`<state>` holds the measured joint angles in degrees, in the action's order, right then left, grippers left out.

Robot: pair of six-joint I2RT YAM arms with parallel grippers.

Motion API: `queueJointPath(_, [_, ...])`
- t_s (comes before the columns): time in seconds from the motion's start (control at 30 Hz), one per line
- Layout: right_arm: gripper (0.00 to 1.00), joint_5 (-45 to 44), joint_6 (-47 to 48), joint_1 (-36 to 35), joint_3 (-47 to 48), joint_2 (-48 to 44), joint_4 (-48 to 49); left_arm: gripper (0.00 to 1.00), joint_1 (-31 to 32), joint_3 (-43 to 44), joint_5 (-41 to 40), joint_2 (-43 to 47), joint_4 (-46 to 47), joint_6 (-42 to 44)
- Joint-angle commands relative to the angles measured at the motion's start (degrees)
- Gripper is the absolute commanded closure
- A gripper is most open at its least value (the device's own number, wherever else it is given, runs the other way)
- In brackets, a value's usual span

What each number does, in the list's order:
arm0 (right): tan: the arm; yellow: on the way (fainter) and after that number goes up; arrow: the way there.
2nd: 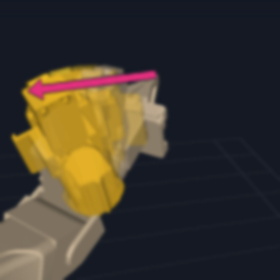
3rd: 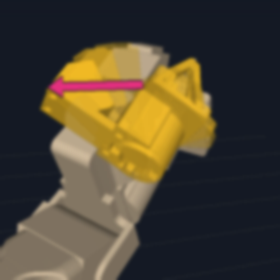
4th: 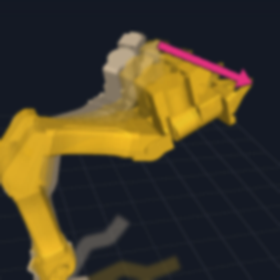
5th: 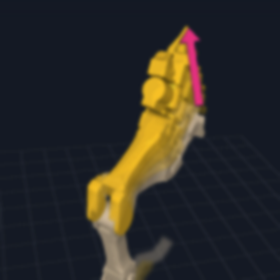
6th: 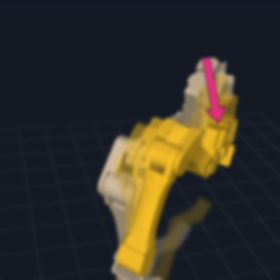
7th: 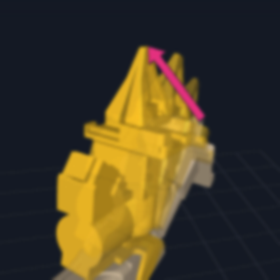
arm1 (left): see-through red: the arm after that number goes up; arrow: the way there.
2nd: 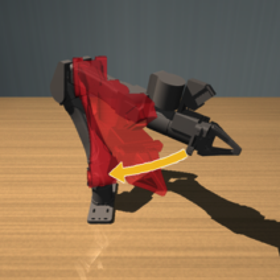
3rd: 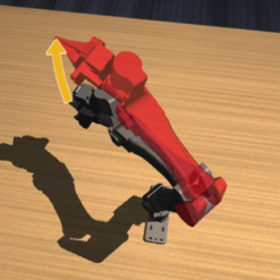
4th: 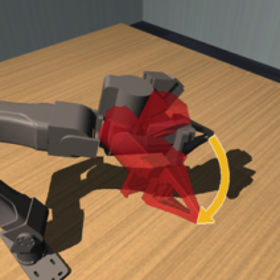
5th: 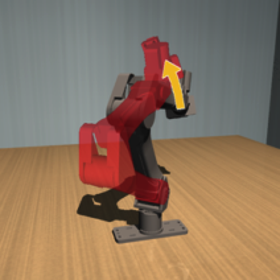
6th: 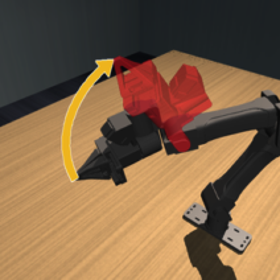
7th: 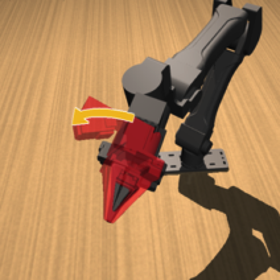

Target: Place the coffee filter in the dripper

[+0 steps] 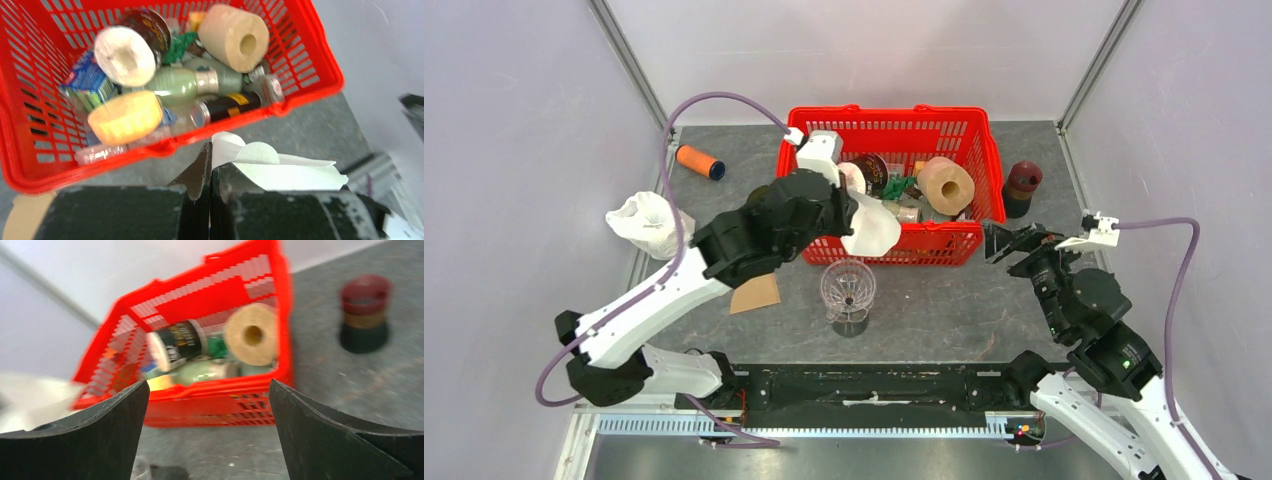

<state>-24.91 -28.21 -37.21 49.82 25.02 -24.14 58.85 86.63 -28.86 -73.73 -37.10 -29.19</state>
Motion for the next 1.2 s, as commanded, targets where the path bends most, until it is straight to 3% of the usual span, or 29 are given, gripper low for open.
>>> queueJointPath(0.0, [0.03, -19.6, -2.0, 0.1, -3.6, -3.8, -3.1, 0.98, -0.3, 5.7, 10.9, 4.3, -16.0, -8.5])
queueJointPath(0.17, [0.03, -20.2, -1.4, 0.1, -4.2, -6.4, -5.8, 0.98, -0.7, 9.1, 19.3, 1.8, -33.4, -14.6])
queueJointPath(0.3, [0.03, -20.8, -1.1, 0.1, -4.8, -5.6, -5.8, 0.98, -2.5, 8.1, 27.2, -0.6, -37.5, -15.7])
queueJointPath(0.73, [0.03, -20.2, 0.0, 0.0, -4.9, -3.1, -5.7, 0.98, -9.0, 1.9, 28.6, -5.1, -32.6, -11.6])
queueJointPath(0.9, [0.03, -20.7, 0.0, 0.0, -5.2, -3.0, -5.6, 0.98, -11.5, -2.5, 35.9, -5.2, -28.4, -10.8])
queueJointPath(1.17, [0.03, -20.5, 0.3, 0.1, -5.2, -2.2, -5.5, 0.98, -11.5, -4.4, 38.5, -6.9, -26.8, -9.4])
